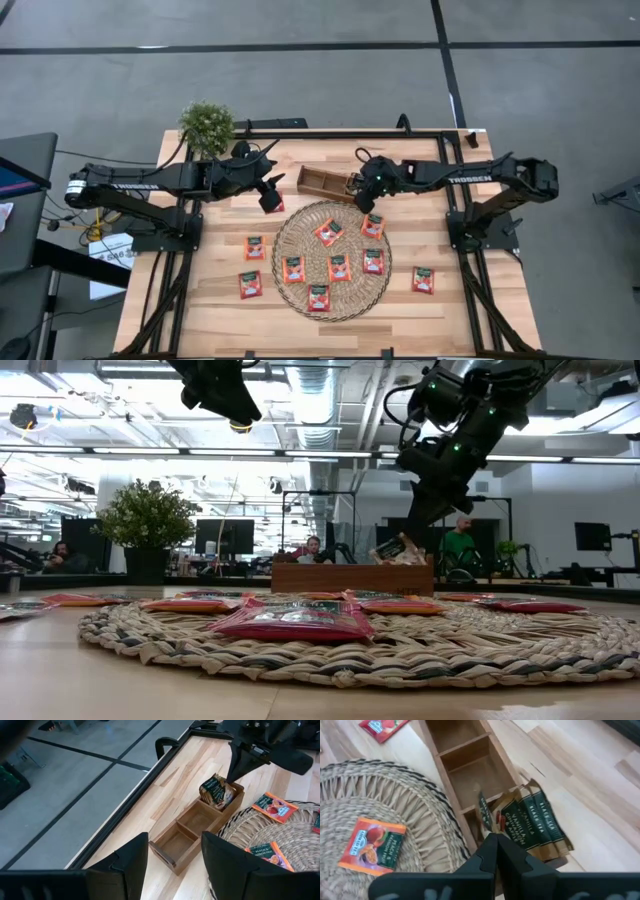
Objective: Pick & Place Tea
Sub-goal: Adjust the brown tea bags in the wooden organizer
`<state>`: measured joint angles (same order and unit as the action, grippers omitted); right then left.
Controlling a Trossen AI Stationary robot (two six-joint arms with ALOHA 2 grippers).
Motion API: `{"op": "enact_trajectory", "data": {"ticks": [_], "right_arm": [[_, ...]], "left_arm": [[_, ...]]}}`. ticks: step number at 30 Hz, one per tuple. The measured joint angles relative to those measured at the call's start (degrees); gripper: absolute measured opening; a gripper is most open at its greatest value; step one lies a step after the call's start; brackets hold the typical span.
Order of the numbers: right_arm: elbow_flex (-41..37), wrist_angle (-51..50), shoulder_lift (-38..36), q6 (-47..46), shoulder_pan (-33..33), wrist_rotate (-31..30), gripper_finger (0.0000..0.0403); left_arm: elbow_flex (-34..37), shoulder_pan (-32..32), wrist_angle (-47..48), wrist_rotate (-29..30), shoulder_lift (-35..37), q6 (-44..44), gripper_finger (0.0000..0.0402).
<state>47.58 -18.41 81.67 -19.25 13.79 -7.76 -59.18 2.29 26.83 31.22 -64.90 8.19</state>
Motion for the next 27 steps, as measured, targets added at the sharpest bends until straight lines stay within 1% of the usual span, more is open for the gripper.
{"op": "enact_trajectory", "data": {"ticks": [6, 16, 20, 27], "right_arm": [[-0.11, 0.23, 0.0, -3.1, -1.79, -4.38, 0.0], [-0.14, 0.04, 0.0, -6.14, -1.78, -6.12, 0.0], [-0.14, 0.06, 0.0, -8.74, -1.97, -6.28, 0.0], [-0.14, -0.47, -0.02, -13.17, -4.07, -9.85, 0.0]], "left_arm": [[0.0, 0.0, 0.0, 0.0, 0.01, -0.87, 0.0177], [0.0, 0.01, 0.0, 0.0, 0.01, -1.3, 0.0177], [0.0, 0.0, 0.01, 0.0, 0.0, -1.31, 0.0177], [0.0, 0.0, 0.02, 0.0, 0.0, -1.33, 0.0177]]}}
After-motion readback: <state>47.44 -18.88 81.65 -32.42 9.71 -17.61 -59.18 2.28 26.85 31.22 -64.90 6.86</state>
